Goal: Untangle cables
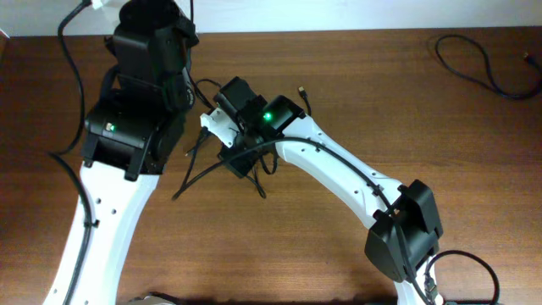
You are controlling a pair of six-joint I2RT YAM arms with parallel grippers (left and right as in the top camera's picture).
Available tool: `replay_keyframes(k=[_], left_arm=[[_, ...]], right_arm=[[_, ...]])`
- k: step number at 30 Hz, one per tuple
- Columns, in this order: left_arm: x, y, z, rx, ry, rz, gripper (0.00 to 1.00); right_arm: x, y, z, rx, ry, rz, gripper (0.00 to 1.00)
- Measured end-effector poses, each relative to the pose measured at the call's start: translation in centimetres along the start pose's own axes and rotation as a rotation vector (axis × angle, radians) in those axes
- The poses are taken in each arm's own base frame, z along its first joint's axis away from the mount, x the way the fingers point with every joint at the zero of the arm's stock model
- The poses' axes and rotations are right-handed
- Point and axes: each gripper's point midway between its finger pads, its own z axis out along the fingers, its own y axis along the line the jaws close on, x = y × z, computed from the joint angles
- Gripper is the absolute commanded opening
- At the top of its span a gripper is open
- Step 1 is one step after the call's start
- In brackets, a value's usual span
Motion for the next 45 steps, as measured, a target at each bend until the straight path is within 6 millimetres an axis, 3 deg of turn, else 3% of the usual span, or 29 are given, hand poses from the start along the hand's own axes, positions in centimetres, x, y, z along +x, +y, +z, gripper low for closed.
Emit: replay_keyframes(k=[1, 3, 5, 6, 8, 9, 10, 11, 13, 18, 20, 22, 25, 27, 30, 33, 34, 35, 38, 42, 45], left_arm=[[0.3, 0.1, 0.0, -0.005, 0.013, 0.011, 0.0], [0.7, 0.3, 0.0, -0.011, 0.026, 0.023, 0.0], [1.1, 0.1, 0.5, -0.015, 0.034, 0.029, 0.0], [1.9, -0.3, 1.4, -0.021, 0.049, 0.042, 0.0], [4.4, -1.0, 3.3, -0.038, 0.095, 0.081, 0.0], [5.9, -1.5, 4.4, -0.037, 0.125, 0.102, 0.0], [8.8, -2.3, 6.2, -0.033, 0.182, 0.137, 0.0], [10.4, -2.7, 7.1, -0.029, 0.217, 0.157, 0.0], [13.8, -3.7, 8.6, -0.003, 0.289, 0.185, 0.0], [24.0, -3.8, 12.5, -0.032, 0.479, 0.289, 0.0], [27.5, -3.2, 13.5, -0.057, 0.541, 0.332, 0.0], [29.0, -2.6, 14.1, -0.089, 0.557, 0.359, 0.0], [28.0, -2.2, 14.0, -0.115, 0.528, 0.364, 0.0], [26.0, -2.4, 13.5, -0.11, 0.495, 0.344, 0.0], [18.9, -2.9, 10.6, -0.064, 0.388, 0.262, 0.0], [10.7, -2.9, 6.1, 0.011, 0.263, 0.154, 0.0], [7.3, -2.7, 3.8, 0.052, 0.21, 0.107, 0.0], [5.9, -2.7, 2.8, 0.071, 0.188, 0.088, 0.0], [6.0, -2.4, 2.0, 0.088, 0.213, 0.095, 0.0], [6.6, -2.1, 1.8, 0.083, 0.241, 0.113, 0.0], [6.7, -2.1, 1.8, 0.083, 0.241, 0.113, 0.0]], right_arm=[[0.3, 0.1, -0.8, 0.004, 0.02, 0.016, 0.04], [-1.4, 1.0, -5.3, 0.019, -0.024, 0.026, 0.04], [-3.6, 2.3, -12.2, 0.052, -0.133, 0.005, 0.04], [-4.8, 3.2, -18.2, 0.108, -0.255, -0.011, 0.04], [-5.0, 4.6, -24.5, 0.166, -0.389, -0.037, 0.04], [-4.6, 5.7, -28.8, 0.195, -0.49, -0.058, 0.04], [-4.1, 6.6, -31.6, 0.211, -0.56, -0.074, 0.04], [-3.5, 7.1, -33.2, 0.221, -0.593, -0.08, 0.04], [-2.5, 7.4, -34.4, 0.234, -0.609, -0.078, 0.04], [-2.0, 6.8, -34.1, 0.262, -0.583, -0.061, 0.04], [-1.8, 5.5, -34.5, 0.315, -0.585, -0.028, 0.04], [-1.1, 2.0, -35.9, 0.409, -0.596, 0.062, 0.04], [1.9, -4.8, -39.8, 0.564, -0.632, 0.249, 0.04], [5.6, -9.6, -43.4, 0.698, -0.659, 0.406, 0.04], [12.0, -15.0, -48.2, 0.878, -0.68, 0.632, 0.04], [16.7, -17.8, -51.2, 0.994, -0.692, 0.774, 0.04], [20.7, -20.2, -52.8, 1.066, -0.673, 0.89, 0.04], [21.7, -21.0, -53.1, 1.08, -0.669, 0.918, 0.04], [27.0, -26.9, -53.2, 1.112, -0.616, 1.069, 0.04], [31.5, -36.0, -50.0, 1.078, -0.548, 1.172, 0.04], [33.6, -39.3, -50.7, 1.124, -0.585, 1.182, 0.04]])
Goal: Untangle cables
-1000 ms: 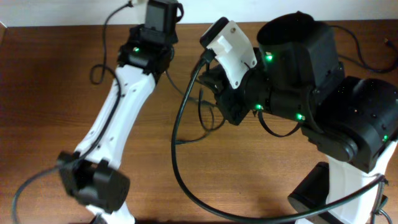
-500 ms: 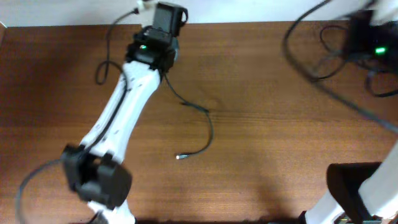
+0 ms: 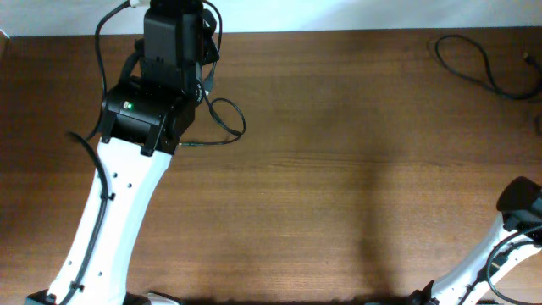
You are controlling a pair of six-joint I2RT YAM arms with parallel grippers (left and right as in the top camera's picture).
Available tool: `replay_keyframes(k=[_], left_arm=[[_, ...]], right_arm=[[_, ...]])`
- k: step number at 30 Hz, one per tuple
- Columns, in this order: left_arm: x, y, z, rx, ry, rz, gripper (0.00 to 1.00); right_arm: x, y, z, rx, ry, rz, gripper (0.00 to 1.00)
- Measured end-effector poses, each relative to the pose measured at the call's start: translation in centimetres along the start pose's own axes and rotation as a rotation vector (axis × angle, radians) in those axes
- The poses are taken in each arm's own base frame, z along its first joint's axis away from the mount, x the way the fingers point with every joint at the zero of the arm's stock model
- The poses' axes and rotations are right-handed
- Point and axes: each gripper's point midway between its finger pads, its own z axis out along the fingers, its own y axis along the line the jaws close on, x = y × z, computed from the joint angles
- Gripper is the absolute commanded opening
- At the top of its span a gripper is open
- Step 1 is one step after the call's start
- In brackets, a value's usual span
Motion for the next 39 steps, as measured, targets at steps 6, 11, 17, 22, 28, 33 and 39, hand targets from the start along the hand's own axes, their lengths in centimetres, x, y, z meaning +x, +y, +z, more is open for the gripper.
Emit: replay_keyframes(k=[6, 11, 17, 22, 28, 33, 39], left_arm=[[0.0, 0.0, 0.0, 0.0, 0.001, 0.001, 0.0], [0.1, 0.1, 0.0, -0.002, 0.005, 0.003, 0.0], [0.2, 0.1, 0.0, -0.004, 0.01, 0.006, 0.0], [0.1, 0.0, 0.0, -0.002, 0.004, 0.002, 0.0], [0.3, 0.1, 0.0, -0.004, 0.01, 0.006, 0.0], [0.2, 0.1, 0.0, -0.004, 0.009, 0.006, 0.0], [0.1, 0.0, 0.0, -0.001, 0.003, 0.002, 0.0]], right_arm=[[-0.3, -5.8, -0.1, 0.076, -0.018, 0.041, 0.04], [4.6, -6.0, 4.9, -0.006, 0.164, 0.077, 0.04], [15.2, -4.7, 14.2, -0.127, 0.423, 0.115, 0.04], [17.8, -3.7, 15.8, -0.186, 0.464, 0.135, 0.04], [20.2, -4.5, 18.8, -0.194, 0.43, 0.144, 0.04], [18.0, -7.2, 18.8, -0.215, 0.328, 0.223, 0.04], [3.4, -2.9, 13.0, -0.415, -0.007, 0.232, 0.04]])
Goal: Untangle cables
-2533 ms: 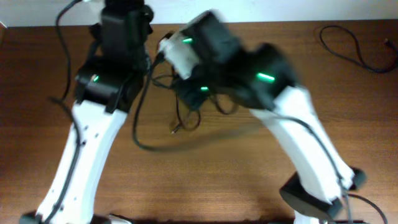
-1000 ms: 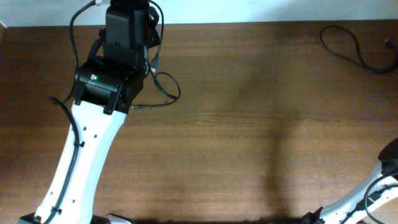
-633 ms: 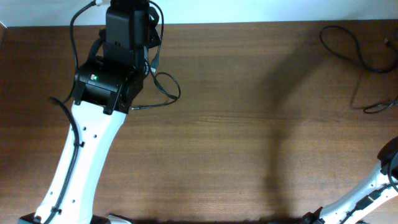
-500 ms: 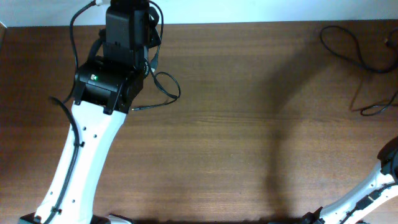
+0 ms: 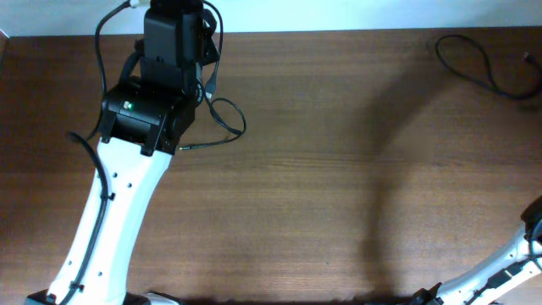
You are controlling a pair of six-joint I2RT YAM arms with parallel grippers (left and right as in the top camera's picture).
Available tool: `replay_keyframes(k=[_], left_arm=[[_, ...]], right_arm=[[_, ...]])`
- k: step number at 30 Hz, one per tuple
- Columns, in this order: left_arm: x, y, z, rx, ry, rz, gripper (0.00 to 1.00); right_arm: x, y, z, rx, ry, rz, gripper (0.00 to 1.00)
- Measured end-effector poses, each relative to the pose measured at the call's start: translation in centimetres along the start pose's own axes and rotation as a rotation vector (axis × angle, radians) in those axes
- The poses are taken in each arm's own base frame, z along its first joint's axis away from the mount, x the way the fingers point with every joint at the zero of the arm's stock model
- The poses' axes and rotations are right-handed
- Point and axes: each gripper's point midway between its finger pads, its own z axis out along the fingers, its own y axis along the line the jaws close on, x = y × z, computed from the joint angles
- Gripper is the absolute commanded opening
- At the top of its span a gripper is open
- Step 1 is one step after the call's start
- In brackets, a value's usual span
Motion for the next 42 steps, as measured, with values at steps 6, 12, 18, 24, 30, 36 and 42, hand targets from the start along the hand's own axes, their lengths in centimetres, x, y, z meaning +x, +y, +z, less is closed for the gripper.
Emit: replay_keyframes(k=[6, 12, 18, 24, 30, 36, 42], left_arm=[[0.0, 0.0, 0.0, 0.0, -0.001, 0.0, 0.0], [0.3, 0.1, 0.0, -0.005, 0.012, 0.007, 0.0], [0.4, 0.2, 0.0, -0.006, 0.014, 0.008, 0.0], [0.3, 0.1, 0.0, -0.006, 0.013, 0.008, 0.0], [0.2, 0.1, 0.0, -0.003, 0.006, 0.004, 0.0], [0.2, 0.1, 0.0, -0.004, 0.009, 0.006, 0.0], [0.3, 0.1, 0.0, -0.004, 0.011, 0.007, 0.0]], right_arm=[[-7.7, 19.0, -8.3, -0.363, -0.199, -0.145, 0.04], [-2.4, 9.7, -11.3, -0.082, 0.017, 0.015, 0.04], [0.2, -4.6, -13.7, 0.363, 0.106, 0.043, 0.04], [4.1, -4.1, -6.2, 0.173, 0.221, 0.065, 0.04], [0.8, 14.6, -4.1, -0.125, 0.11, -0.189, 0.04], [0.2, 11.6, -5.8, 0.124, 0.094, -0.214, 0.04], [5.3, -3.2, -1.5, 0.296, 0.246, -0.077, 0.04]])
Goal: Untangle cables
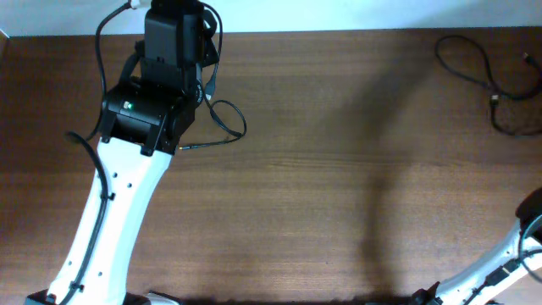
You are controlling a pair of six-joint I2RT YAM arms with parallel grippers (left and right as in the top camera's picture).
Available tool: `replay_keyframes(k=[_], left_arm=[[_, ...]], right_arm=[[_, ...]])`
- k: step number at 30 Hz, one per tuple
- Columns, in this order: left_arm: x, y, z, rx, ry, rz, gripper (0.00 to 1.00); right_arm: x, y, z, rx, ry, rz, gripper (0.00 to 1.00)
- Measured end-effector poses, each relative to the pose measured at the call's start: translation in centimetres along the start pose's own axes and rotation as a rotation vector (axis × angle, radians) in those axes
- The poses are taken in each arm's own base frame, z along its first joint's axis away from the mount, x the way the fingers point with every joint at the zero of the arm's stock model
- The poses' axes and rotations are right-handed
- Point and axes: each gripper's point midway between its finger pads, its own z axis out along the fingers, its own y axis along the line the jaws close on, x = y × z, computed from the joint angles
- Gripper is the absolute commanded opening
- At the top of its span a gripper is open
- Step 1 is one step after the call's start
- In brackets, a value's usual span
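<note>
A thin black cable (227, 119) runs from under my left arm's wrist housing (174, 38), loops on the table, and its free end (188, 146) lies by the arm. The left gripper's fingers are hidden beneath that housing. At the far right, a thicker black cable (464, 58) curls at the table's back. A second black cable (511, 127) with a small plug (494, 102) lies just in front of it. Only a stretch of my right arm (527, 241) shows at the lower right edge; its gripper is out of view.
The brown wooden table (339, 195) ends at a pale wall along the top. My left arm's white link (110, 229) slants across the left side of the table.
A second black cable with a plug now lies near the right edge, in front of the curled one. The left arm and the looped thin cable have not moved.
Both grippers were together at a knot of black cables left of centre. Then the left arm stood at the back left with one thin cable looped beside it, and the right arm was back at the right edge. Now another cable lies at the far right.
</note>
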Motion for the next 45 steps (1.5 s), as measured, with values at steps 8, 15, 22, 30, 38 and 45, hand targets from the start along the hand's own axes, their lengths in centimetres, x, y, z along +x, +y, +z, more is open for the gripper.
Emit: replay_keyframes(k=[8, 15, 22, 30, 38, 45], left_arm=[[-0.4, -0.2, 0.0, 0.008, -0.018, -0.01, 0.0], [-0.5, -0.2, 0.0, 0.008, -0.019, -0.011, 0.0], [-2.4, -4.0, -0.4, 0.195, -0.079, -0.044, 0.0], [2.1, -18.9, -2.4, 0.655, -0.025, -0.002, 0.0], [2.3, -25.2, -7.2, 0.853, -0.098, -0.031, 0.0], [-1.8, -23.0, -7.3, 0.799, -0.222, -0.09, 0.0]], right_arm=[[2.9, 1.8, 2.0, -0.103, 0.096, 0.007, 0.99], [4.7, -1.8, 0.7, -0.087, 0.153, 0.077, 0.99], [1.3, 17.5, -14.9, -0.388, -0.095, -0.278, 0.99], [6.9, 26.5, -21.6, -0.534, -0.041, -0.439, 0.99], [12.0, 27.2, -27.7, -0.557, 0.013, -0.506, 0.99], [16.7, 33.7, -29.3, -0.708, 0.079, -0.702, 0.99]])
